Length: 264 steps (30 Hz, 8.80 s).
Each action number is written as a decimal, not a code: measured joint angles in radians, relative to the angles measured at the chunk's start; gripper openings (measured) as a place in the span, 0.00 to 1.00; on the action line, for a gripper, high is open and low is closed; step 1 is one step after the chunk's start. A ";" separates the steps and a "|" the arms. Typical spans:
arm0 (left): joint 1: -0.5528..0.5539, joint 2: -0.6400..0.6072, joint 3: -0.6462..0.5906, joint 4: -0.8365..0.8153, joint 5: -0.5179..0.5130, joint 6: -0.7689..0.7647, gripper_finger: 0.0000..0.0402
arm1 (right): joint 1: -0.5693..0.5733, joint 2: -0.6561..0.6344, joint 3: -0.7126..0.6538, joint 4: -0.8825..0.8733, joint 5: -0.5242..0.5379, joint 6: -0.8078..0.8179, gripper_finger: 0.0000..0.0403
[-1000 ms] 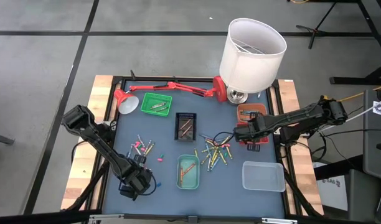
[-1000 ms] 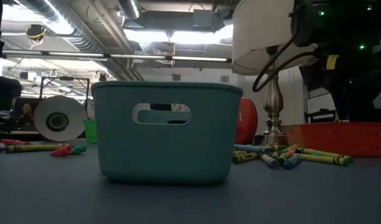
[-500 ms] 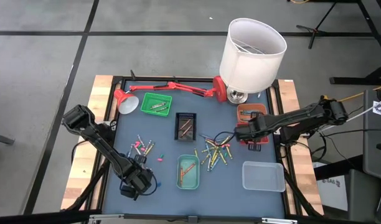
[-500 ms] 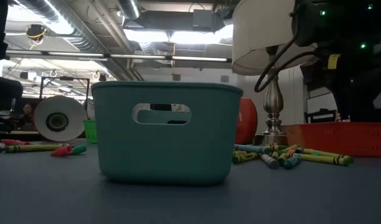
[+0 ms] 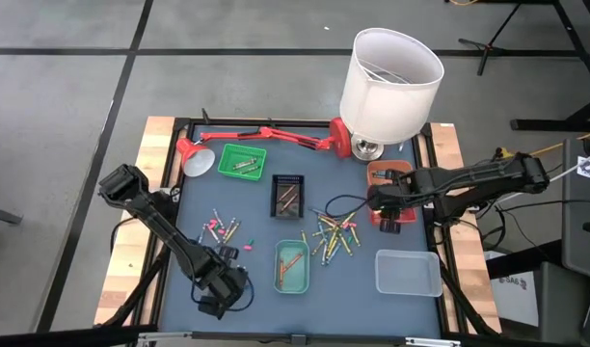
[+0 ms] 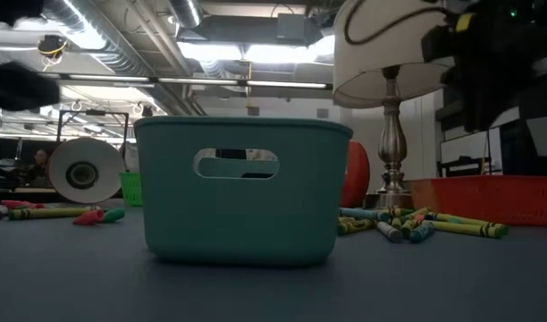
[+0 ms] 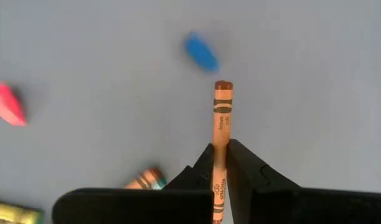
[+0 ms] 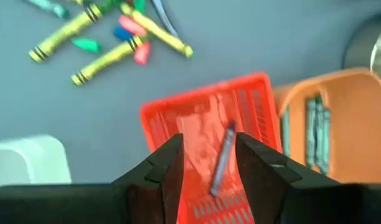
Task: Sort crayons
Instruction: Put the brown crayon into the black bin, then put the green crayon into the transparent bin
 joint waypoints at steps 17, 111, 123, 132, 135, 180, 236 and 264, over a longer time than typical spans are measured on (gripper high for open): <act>0.232 -0.003 0.137 0.008 -0.173 0.002 0.02 | 0.000 0.001 0.005 0.345 -0.021 -0.166 0.36; 0.707 -0.003 0.165 0.275 -0.476 0.174 0.23 | -0.105 0.526 0.004 0.371 -0.017 -0.550 0.17; 0.706 -0.003 0.165 0.275 -0.476 0.174 0.23 | -0.105 0.526 0.004 0.353 -0.012 -0.550 0.09; 0.706 -0.003 0.165 0.275 -0.476 0.174 0.23 | -0.105 0.526 0.004 0.304 -0.012 -0.547 0.09; 0.706 -0.003 0.165 0.275 -0.476 0.174 0.23 | -0.105 0.526 0.015 0.289 -0.013 -0.547 0.09; 0.589 -0.003 0.165 0.275 -0.477 0.175 0.23 | 0.450 0.525 0.382 -0.287 -0.048 0.163 0.09; 0.421 -0.051 0.004 -0.296 -0.163 -0.296 0.23 | 0.916 0.525 0.165 -0.189 0.038 0.841 0.24; 0.540 -0.054 -0.217 -0.041 -0.087 -0.290 0.15 | 0.893 0.525 0.211 -0.240 0.014 0.761 0.29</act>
